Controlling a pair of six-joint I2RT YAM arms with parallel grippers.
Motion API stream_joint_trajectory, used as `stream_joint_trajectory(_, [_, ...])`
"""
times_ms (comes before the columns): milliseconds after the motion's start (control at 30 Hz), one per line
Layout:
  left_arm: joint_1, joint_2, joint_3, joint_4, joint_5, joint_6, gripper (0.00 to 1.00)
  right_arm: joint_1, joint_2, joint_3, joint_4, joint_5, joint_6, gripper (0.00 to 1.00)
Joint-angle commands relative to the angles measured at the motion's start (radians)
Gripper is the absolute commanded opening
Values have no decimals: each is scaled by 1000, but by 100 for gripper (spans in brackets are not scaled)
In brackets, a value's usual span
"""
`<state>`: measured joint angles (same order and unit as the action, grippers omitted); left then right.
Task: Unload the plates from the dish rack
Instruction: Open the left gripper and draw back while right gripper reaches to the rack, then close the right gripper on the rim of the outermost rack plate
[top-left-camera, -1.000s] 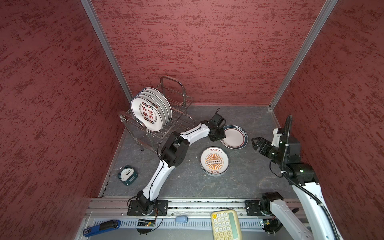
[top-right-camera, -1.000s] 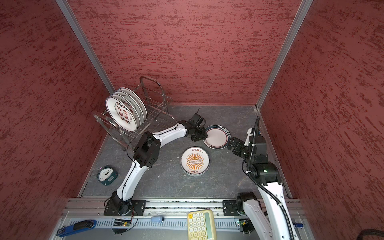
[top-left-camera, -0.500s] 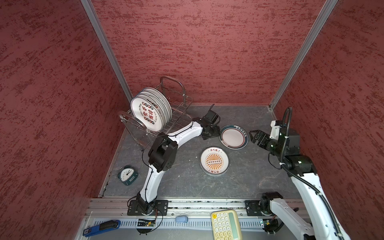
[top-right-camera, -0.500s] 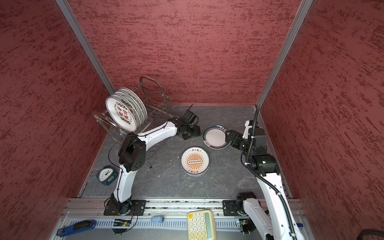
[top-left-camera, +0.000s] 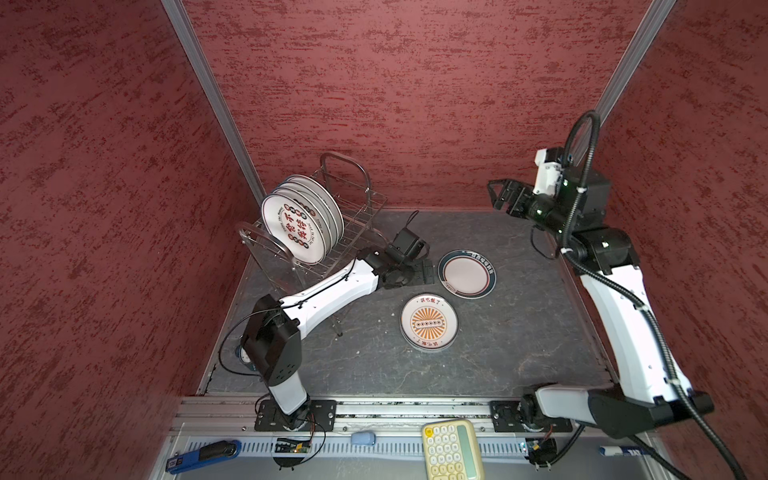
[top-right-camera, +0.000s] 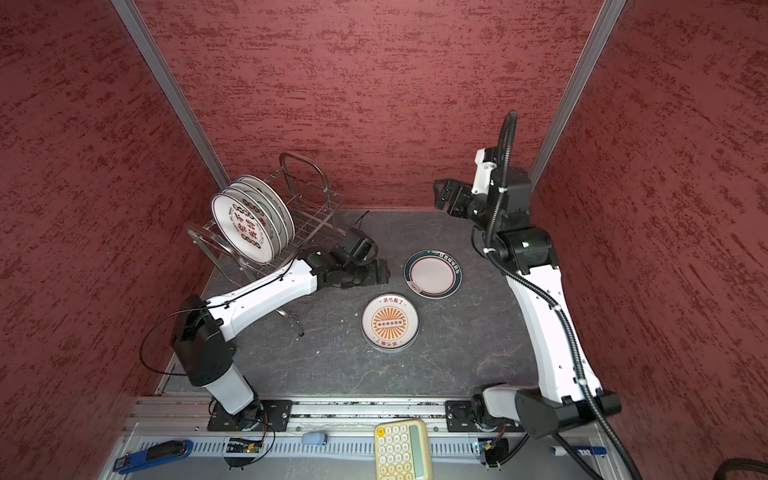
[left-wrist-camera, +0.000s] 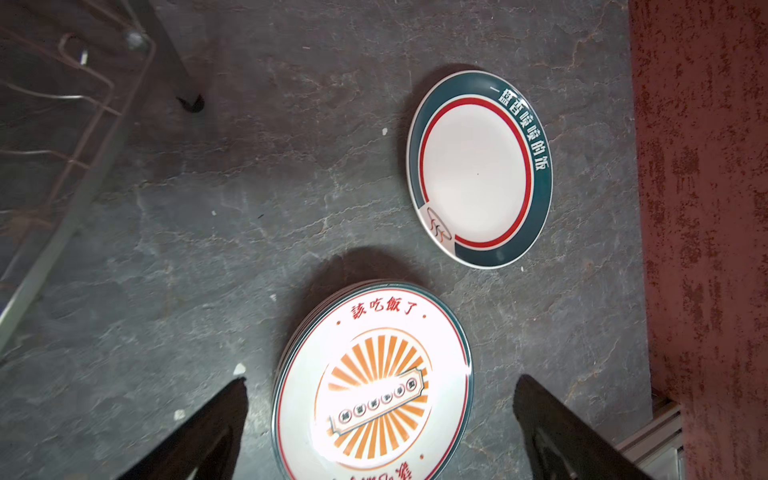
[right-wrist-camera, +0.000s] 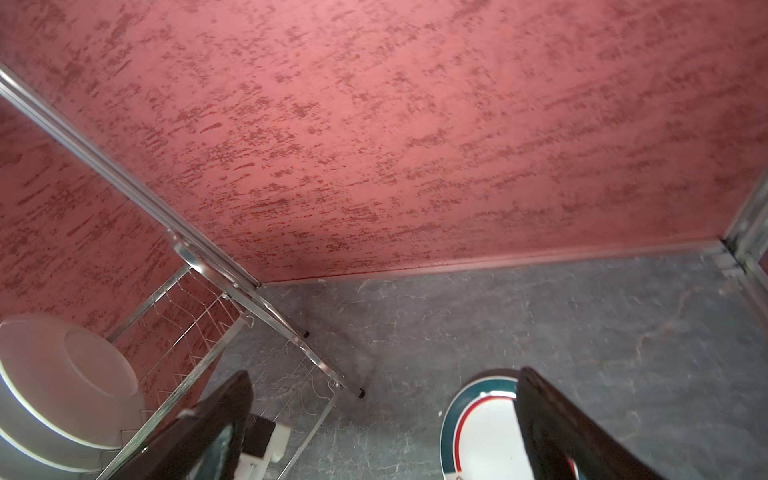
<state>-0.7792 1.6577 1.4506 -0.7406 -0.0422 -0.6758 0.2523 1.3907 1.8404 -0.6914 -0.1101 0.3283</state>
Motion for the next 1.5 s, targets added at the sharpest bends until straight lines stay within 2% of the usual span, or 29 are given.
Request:
stream_joint_trajectory(0, [-9,-104,-66,-43,-65,1,99,118,155,199,-94,99,-90,99])
stream_joint_trajectory(167, [-15,-230,-188,-46,-109,-46,99,273,429,562,-213,120,-148,99])
stream_joint_trajectory(367, [-22,-359,-317,-73,-142,-120,99,388,638,844,-239,105,-175,99])
stream_joint_trajectory(467, [-25,-414,-379,-81,-142,-154,99,431,650,839,-203,81,-178,98])
stream_joint_trajectory(633, [-26,-468,-469,-86,-143,-195,99,513,608,729,-123,51,-199,93])
stream_joint_trajectory(733, [-24,-479,-494,-87,-151,-202,99,554,583,663,-77,40,-201,91])
stream_joint_trajectory(933, [-20,-477,-511,-71,-150,-204,99,609,589,650,-42,49,-176,84])
stream_joint_trajectory(1267, [-16,-495,-554,-63,-141,-208,99,628,636,660,7,63,-145,70])
stream_joint_trajectory(1467, [-2,-520,-588,-54,-136,-213,100,631,670,685,15,56,-129,67])
